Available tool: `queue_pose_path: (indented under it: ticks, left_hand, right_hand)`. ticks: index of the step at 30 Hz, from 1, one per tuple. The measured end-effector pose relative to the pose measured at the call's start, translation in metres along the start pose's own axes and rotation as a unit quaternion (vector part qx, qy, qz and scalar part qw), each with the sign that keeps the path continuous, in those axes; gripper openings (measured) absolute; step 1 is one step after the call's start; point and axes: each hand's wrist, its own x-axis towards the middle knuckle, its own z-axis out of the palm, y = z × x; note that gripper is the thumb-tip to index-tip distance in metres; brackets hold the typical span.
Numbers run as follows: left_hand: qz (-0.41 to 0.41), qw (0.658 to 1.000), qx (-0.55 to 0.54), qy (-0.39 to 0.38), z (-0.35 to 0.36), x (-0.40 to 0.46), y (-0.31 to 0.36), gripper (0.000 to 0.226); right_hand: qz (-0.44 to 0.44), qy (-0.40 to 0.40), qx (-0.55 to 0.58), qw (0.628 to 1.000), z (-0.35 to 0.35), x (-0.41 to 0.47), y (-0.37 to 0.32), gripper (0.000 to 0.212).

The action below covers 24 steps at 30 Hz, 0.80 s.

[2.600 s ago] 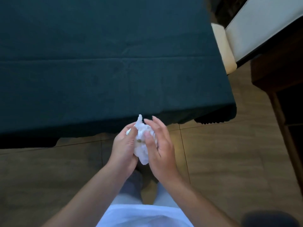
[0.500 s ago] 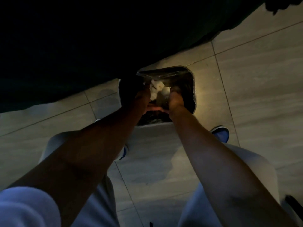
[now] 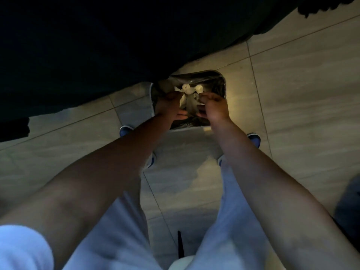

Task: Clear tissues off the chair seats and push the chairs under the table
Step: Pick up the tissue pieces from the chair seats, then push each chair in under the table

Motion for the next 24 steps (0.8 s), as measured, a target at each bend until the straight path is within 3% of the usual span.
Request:
queue_pose_path:
  ticks: [3, 6, 13, 16, 19, 24]
  left_hand:
    - [0.059, 0.998, 0.033, 0.0, -0.013, -0.041, 0.005, 0.032]
    - [0.163, 0.981, 0.108, 0.007, -0.029, -0.084, 0.011, 0.021]
    - [0.393, 0.887, 0.222, 0.093, -0.037, -0.203, 0.044, 0.023]
    - [0.46, 0.845, 0.223, 0.156, -0.032, -0.247, 0.053, 0.029]
    - [0.47, 0.826, 0.247, 0.191, -0.022, -0.29, 0.049, 0.038]
    - [0.5, 0.755, 0.334, 0.262, -0.015, -0.359, 0.047, 0.051]
  right_hand:
    - [-0.044, -0.007, -0.024, 0.999, -0.012, -0.047, -0.017, 0.006]
    - [-0.111, -0.007, -0.086, 0.99, -0.028, -0.098, -0.034, 0.014]
    - [-0.278, 0.002, -0.185, 0.943, -0.083, -0.199, -0.08, 0.04]
    - [-0.361, -0.036, -0.251, 0.898, -0.109, -0.215, -0.091, 0.047]
    - [-0.422, -0.046, -0.311, 0.851, -0.144, -0.232, -0.116, 0.046]
    - [-0.496, -0.044, -0.38, 0.78, -0.193, -0.281, -0.17, 0.044]
